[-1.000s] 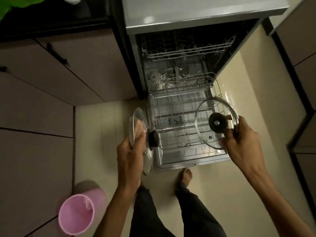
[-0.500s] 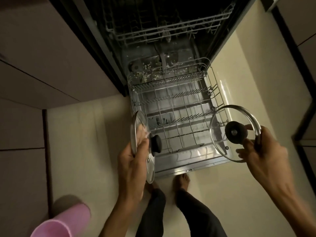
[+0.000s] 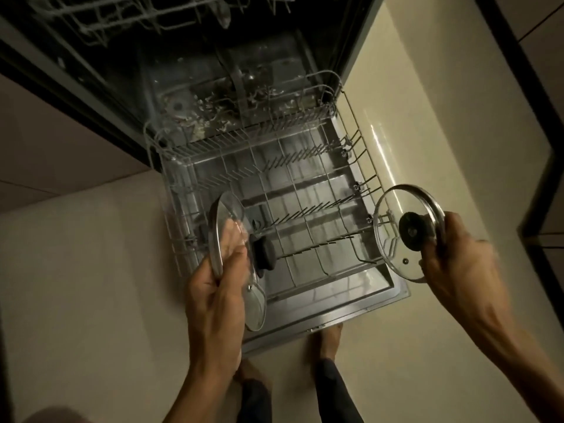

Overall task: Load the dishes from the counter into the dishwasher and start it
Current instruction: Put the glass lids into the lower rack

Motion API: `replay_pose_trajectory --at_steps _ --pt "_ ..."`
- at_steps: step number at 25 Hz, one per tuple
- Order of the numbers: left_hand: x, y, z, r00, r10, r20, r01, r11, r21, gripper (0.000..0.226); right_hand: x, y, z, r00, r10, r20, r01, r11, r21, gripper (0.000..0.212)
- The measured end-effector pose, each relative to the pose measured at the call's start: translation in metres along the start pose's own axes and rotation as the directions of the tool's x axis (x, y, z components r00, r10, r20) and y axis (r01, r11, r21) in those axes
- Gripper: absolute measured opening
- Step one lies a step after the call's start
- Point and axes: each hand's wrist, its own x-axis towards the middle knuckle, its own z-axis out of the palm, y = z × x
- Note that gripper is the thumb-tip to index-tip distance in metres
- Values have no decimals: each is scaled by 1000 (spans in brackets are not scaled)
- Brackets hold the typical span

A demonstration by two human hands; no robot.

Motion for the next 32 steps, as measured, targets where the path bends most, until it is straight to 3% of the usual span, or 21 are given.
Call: replay_pose_trajectory --at_steps 10,20,32 --pt "23 -54 45 999 -7 54 8 1000 -7 37 69 47 36 993 -81 89 83 996 -13 10" --pt "28 -62 60 997 -12 79 14 1000 -19 39 89 71 68 970 -60 238 98 983 -153 17" --pt "25 -72 60 997 -25 73 27 999 -31 40 100 75 88 958 -61 281 132 962 -241 23"
